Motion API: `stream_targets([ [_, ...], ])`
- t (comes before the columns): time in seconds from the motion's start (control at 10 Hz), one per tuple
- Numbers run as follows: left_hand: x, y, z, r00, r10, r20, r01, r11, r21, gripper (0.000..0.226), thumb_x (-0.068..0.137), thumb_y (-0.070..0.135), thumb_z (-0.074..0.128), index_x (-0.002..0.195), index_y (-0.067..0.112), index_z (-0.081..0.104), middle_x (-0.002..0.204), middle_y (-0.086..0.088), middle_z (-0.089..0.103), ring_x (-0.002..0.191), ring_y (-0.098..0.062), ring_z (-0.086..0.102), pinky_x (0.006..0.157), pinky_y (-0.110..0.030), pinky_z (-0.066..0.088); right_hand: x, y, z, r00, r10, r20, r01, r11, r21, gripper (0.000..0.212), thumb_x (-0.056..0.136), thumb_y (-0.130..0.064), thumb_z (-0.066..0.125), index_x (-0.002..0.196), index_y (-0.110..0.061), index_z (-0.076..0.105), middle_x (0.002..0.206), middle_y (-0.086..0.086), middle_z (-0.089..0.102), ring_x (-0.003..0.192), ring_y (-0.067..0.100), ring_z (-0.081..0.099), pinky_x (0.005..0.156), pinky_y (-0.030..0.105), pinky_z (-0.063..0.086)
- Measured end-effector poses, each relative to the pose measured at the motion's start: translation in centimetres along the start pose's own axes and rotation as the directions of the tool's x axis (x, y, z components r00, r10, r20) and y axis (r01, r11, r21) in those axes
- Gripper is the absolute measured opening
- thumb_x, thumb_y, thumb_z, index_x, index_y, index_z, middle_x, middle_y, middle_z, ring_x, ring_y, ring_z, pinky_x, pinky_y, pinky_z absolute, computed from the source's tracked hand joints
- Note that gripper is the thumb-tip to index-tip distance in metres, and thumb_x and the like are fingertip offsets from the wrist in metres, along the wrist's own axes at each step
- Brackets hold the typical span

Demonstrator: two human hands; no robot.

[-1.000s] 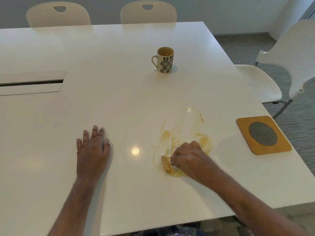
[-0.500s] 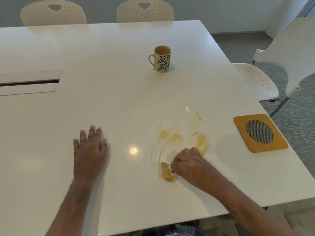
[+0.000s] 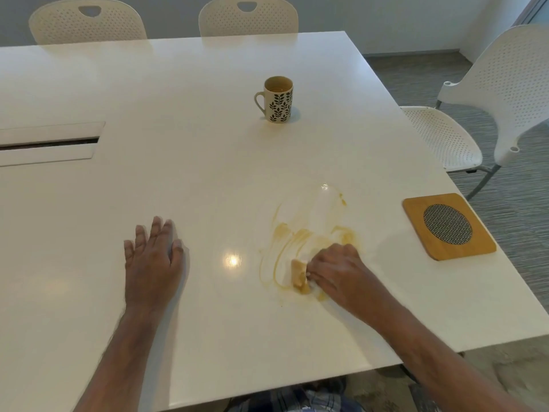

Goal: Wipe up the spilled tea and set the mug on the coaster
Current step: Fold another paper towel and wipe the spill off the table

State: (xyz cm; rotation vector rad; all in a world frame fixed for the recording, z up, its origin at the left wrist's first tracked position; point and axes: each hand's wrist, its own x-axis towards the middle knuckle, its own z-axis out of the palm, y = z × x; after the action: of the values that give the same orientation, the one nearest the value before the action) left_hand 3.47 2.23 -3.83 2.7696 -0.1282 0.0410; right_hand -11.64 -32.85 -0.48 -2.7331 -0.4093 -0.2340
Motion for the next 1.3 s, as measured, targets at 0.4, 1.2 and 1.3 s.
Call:
stream_targets([
  [0.4,0.1,0.1,0.1,1.000,-0.009,0.000,0.009,1.000,-0.007,0.066,0.099,0.043,0.030,0.159,0.018,0.044,0.171,-0.004,0.032,0.160,-0.035,0.021,0.130,-0.053,0.009,-0.7,8.0,-2.0,0.916,0.326,-0.232,-0.365,0.918,-0.154,0.009,0.096,-0.028,0.068,0.095,-0.023,0.074,0.090,-0.006,0.071,0.086,0.025,0.062,0.081,0.042,0.036],
  [1.2,0.0,0.2,-0.1,1.000,-0.001,-0.004,0.001,1.000,0.005,0.065,0.100,0.042,0.032,0.158,0.017,0.045,0.170,-0.006,0.033,0.159,-0.037,0.023,0.129,-0.054,0.011,2.2,3.3,0.2,0.992,0.087,-0.090,-0.085,0.996,0.025,0.007,0.095,-0.026,0.067,0.095,-0.022,0.072,0.090,-0.003,0.068,0.086,0.024,0.060,0.080,0.043,0.045],
  [1.3,0.0,0.3,-0.1,1.000,0.000,-0.005,0.000,1.000,0.004,0.065,0.099,0.042,0.032,0.158,0.016,0.046,0.170,-0.007,0.034,0.159,-0.037,0.024,0.129,-0.054,0.011,-1.3,3.3,-0.3,0.998,-0.066,0.003,0.066,0.996,0.059,0.011,0.100,-0.031,0.060,0.101,-0.024,0.068,0.099,-0.010,0.063,0.091,0.016,0.056,0.088,0.033,0.044],
])
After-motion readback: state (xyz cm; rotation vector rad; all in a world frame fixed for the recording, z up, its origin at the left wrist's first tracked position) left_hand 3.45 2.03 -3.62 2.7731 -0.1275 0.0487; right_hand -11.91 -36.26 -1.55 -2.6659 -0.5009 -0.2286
